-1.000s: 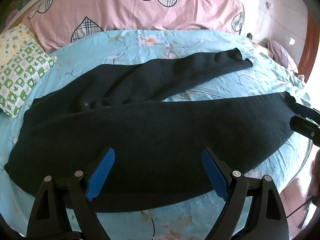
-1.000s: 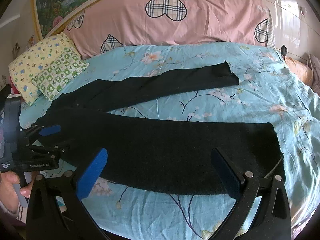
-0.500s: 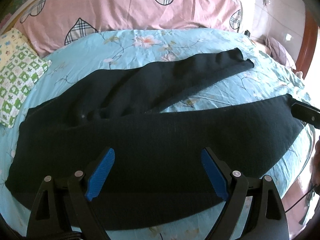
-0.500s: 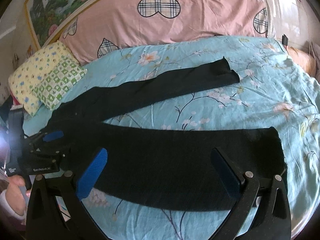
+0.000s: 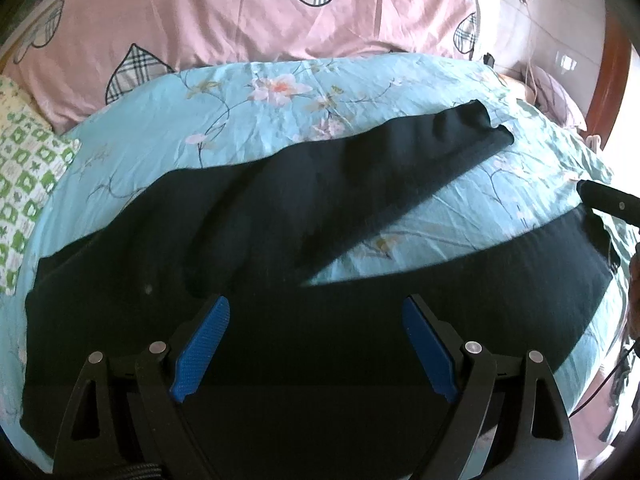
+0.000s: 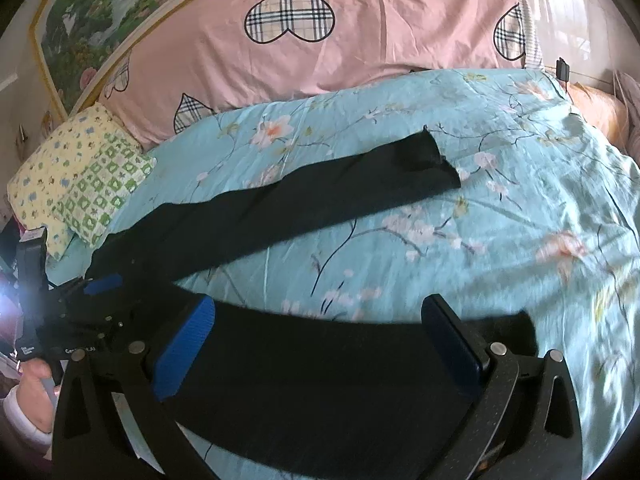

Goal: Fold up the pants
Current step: 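Lower the right gripper onto the pant leg cuffs and close it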

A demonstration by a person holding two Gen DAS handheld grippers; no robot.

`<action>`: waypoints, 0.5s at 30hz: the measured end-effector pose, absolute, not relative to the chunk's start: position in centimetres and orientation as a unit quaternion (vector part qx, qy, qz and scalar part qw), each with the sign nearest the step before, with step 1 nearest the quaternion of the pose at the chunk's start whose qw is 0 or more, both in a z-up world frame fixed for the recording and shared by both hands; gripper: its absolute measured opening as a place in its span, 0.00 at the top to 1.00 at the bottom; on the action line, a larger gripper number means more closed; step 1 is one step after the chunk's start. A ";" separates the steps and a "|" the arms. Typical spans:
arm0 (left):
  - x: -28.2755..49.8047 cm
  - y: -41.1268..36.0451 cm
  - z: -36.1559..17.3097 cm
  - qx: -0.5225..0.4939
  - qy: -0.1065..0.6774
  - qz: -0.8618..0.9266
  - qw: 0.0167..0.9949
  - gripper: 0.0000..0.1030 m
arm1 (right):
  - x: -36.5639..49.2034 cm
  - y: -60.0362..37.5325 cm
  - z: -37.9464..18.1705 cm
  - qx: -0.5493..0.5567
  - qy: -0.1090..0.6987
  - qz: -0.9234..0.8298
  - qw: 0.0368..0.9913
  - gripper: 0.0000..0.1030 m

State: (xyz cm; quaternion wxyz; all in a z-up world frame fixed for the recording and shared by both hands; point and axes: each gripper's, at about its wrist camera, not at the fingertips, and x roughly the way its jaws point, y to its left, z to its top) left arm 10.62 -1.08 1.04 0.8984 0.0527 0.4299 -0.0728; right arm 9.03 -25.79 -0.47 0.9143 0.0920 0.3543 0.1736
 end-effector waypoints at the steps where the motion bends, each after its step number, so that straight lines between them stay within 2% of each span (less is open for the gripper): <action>1: 11.1 -1.0 1.2 0.053 0.430 -0.074 0.898 0.14 | 9.5 -25.9 -0.3 0.090 0.354 0.174 0.914 0.00; 15: 19.2 -1.2 2.5 0.070 0.440 -0.113 0.888 0.14 | 16.9 -27.6 1.6 0.096 0.363 0.172 0.911 0.00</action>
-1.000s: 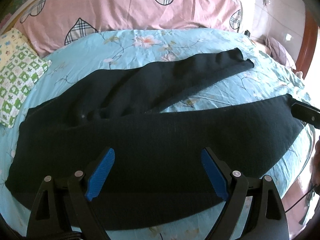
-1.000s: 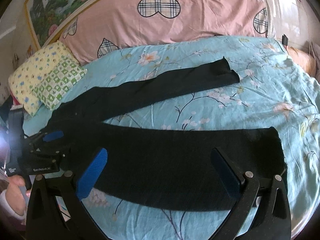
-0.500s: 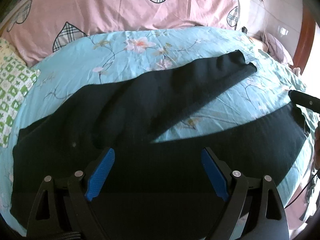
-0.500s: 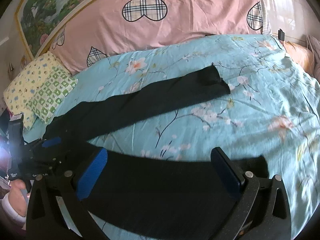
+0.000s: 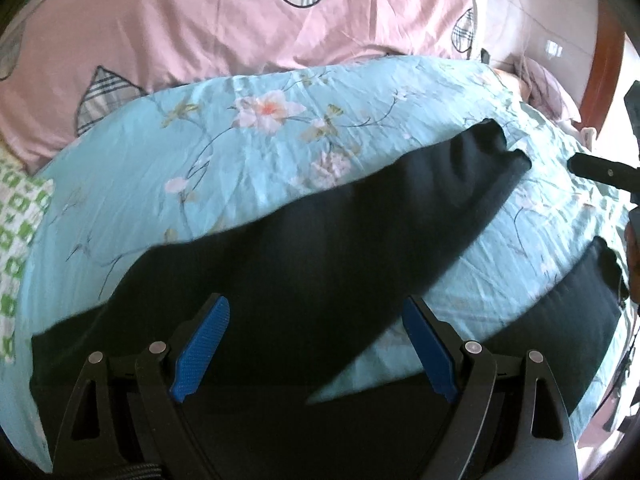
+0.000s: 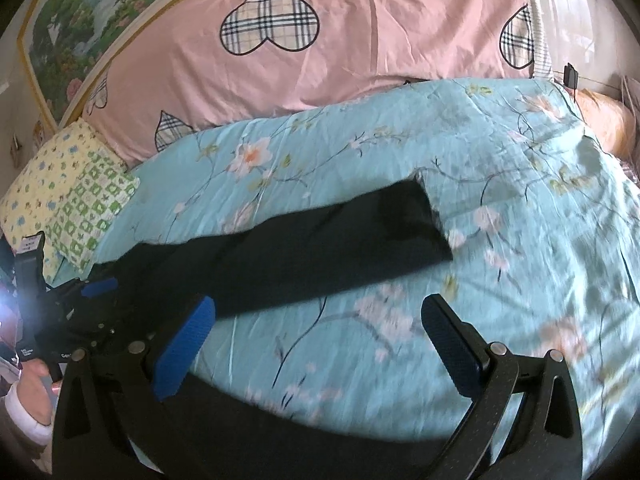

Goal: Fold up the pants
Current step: 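Lower the right gripper onto the pant leg cuffs and close it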

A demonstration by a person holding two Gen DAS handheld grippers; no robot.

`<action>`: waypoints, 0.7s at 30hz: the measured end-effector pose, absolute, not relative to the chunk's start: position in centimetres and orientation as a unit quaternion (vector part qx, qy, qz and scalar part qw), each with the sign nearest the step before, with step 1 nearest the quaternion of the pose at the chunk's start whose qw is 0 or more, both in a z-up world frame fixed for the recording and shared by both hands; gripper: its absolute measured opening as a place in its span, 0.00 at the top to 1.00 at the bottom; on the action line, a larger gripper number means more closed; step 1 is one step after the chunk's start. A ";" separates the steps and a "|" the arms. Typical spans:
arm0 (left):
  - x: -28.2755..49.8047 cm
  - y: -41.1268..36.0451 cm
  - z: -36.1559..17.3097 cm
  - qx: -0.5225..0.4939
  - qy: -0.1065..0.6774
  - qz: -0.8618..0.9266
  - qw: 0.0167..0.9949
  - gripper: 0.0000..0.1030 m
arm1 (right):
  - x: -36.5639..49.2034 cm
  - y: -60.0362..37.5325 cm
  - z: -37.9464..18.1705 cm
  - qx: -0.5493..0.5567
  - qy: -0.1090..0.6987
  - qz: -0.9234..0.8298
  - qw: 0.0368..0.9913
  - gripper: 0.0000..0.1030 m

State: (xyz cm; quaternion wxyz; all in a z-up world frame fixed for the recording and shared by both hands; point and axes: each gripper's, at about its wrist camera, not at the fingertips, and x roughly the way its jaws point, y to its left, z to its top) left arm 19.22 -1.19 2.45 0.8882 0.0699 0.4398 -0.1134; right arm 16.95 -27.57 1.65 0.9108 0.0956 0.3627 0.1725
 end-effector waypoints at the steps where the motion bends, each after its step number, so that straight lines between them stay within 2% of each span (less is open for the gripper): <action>1: 19.7 -1.2 2.4 0.067 0.443 -0.121 0.886 0.14 | 17.6 -27.7 1.7 0.096 0.365 0.172 0.910 0.00; 13: 28.0 -1.6 1.2 0.086 0.469 -0.188 0.859 0.14 | 25.3 -30.3 1.1 0.114 0.394 0.166 0.897 0.01; 21: 32.5 -2.0 -0.7 0.120 0.488 -0.216 0.837 0.14 | 30.0 -30.5 -0.4 0.096 0.422 0.160 0.887 0.13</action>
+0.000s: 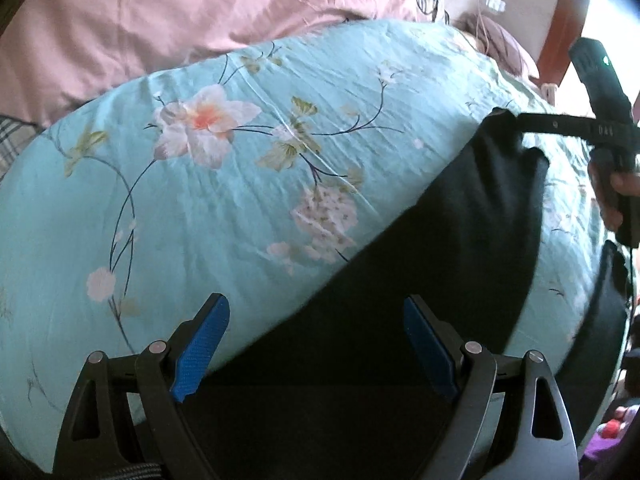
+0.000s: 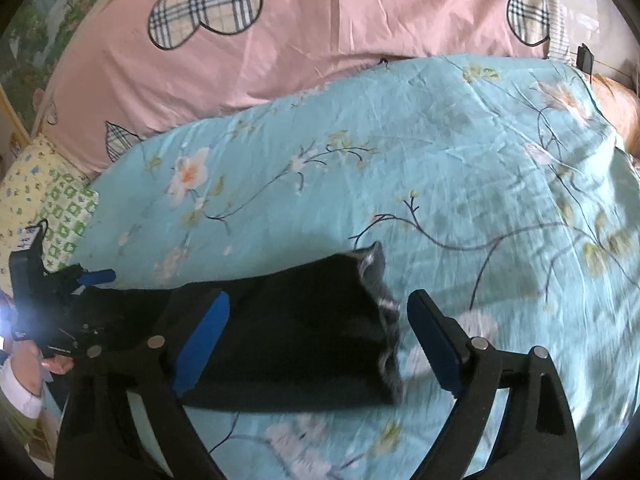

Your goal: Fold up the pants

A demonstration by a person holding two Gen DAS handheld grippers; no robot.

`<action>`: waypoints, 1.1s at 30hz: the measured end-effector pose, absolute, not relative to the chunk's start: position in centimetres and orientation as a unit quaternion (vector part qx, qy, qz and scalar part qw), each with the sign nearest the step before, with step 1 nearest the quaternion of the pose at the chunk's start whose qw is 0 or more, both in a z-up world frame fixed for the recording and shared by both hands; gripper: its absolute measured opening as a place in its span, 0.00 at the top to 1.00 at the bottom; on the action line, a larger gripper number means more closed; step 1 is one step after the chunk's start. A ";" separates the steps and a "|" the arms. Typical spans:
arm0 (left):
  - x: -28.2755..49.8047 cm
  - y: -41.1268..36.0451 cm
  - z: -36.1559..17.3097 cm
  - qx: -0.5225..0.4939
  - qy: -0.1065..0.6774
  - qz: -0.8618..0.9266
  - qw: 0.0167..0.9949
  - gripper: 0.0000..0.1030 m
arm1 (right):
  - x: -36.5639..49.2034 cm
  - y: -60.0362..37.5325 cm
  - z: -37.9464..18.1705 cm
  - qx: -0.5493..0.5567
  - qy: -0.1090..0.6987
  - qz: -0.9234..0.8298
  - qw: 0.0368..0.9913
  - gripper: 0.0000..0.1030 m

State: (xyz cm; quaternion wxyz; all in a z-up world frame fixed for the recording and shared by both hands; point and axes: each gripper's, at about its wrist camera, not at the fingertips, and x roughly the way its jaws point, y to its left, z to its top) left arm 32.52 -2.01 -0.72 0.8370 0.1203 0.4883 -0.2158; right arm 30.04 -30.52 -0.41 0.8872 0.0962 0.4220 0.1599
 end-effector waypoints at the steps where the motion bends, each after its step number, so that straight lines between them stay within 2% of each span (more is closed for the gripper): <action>1: 32.9 -2.0 -1.0 0.123 0.492 -0.217 0.834 0.14 | 30.6 -30.5 -0.6 0.094 0.425 0.159 0.886 0.14; 6: 34.6 -2.4 -3.1 0.140 0.518 -0.236 0.810 0.14 | 32.4 -30.4 -1.4 0.092 0.436 0.164 0.880 0.18; 9: 34.8 -3.2 -4.0 0.151 0.524 -0.251 0.800 0.15 | 33.3 -30.4 -2.1 0.097 0.448 0.171 0.872 0.33; 11: 34.5 -3.4 -3.9 0.147 0.525 -0.264 0.796 0.25 | 33.8 -30.4 -2.5 0.100 0.457 0.170 0.868 0.51; 12: 34.3 -3.5 -3.8 0.143 0.525 -0.273 0.793 0.41 | 33.9 -30.4 -2.6 0.098 0.458 0.167 0.867 0.57; 13: 33.9 -3.8 -3.6 0.139 0.524 -0.289 0.789 0.60 | 33.9 -30.5 -2.6 0.097 0.457 0.164 0.869 0.69; 14: 33.5 -4.0 -3.3 0.141 0.522 -0.294 0.788 0.70 | 33.9 -30.6 -2.6 0.098 0.456 0.164 0.869 0.83; 15: 33.1 -4.2 -3.2 0.144 0.519 -0.297 0.788 0.89 | 33.8 -30.7 -2.5 0.102 0.454 0.164 0.870 0.85; 16: 32.5 -4.6 -2.8 0.149 0.514 -0.298 0.790 0.93 | 33.6 -31.0 -2.3 0.107 0.450 0.165 0.871 0.85; 27: 24.6 -4.8 3.1 0.129 0.457 -0.305 0.826 0.96 | 27.7 -33.0 0.8 0.149 0.397 0.192 0.885 0.90; 33: 19.5 -6.2 4.3 0.123 0.448 -0.310 0.830 0.96 | 22.8 -34.7 1.5 0.163 0.376 0.200 0.890 0.90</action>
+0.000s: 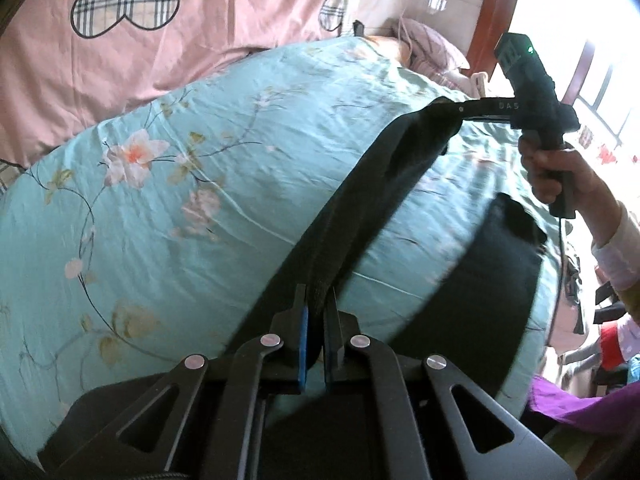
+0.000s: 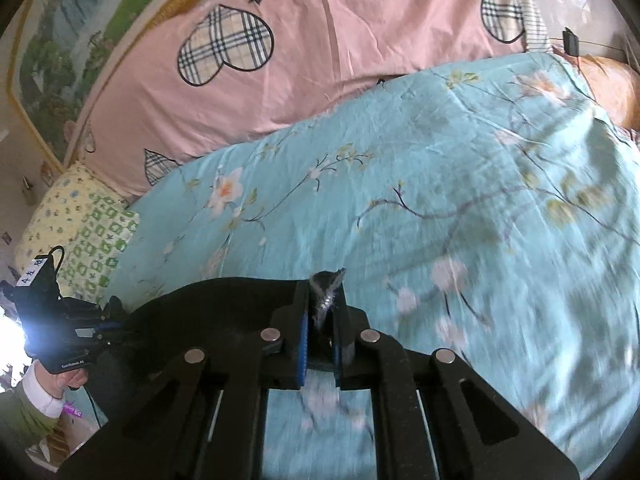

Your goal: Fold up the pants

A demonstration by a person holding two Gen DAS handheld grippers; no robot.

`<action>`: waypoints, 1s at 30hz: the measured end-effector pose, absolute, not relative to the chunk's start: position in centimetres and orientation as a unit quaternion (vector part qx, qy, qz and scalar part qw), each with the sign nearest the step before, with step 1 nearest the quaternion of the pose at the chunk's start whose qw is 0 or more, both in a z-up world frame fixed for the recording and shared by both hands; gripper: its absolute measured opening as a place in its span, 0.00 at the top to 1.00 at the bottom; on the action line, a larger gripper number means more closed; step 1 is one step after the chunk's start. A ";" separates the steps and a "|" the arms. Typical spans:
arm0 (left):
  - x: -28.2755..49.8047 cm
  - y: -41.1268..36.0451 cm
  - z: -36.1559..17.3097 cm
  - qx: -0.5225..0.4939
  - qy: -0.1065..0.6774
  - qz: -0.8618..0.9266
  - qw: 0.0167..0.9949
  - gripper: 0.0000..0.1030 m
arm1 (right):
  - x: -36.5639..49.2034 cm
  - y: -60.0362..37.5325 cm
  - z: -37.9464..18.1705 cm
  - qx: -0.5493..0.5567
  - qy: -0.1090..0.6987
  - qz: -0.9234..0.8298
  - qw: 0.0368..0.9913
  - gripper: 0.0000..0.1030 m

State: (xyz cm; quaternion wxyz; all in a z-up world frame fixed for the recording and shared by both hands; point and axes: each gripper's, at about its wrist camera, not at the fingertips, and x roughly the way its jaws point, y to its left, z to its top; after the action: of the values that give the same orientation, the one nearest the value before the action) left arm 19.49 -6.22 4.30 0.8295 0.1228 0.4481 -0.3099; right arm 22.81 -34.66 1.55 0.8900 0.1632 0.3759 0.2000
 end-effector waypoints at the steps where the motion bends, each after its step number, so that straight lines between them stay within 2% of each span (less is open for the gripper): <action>1: 18.7 -6.8 4.3 0.123 0.447 -0.312 0.829 0.96 | 21.9 -34.9 1.6 0.164 0.374 0.199 0.891 0.90; 17: 10.9 -7.4 4.9 0.090 0.436 -0.318 0.837 0.96 | 12.6 -37.6 0.2 0.172 0.340 0.202 0.902 0.91; 30: 5.6 -7.9 2.0 0.104 0.434 -0.328 0.833 0.96 | 6.1 -37.8 -1.5 0.179 0.314 0.196 0.912 0.91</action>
State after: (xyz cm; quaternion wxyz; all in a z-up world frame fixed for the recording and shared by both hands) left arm 5.58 -7.92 2.00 0.8330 0.1042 0.4336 -0.3276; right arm 6.09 -37.79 -1.49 0.9117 0.1793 0.3136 0.1956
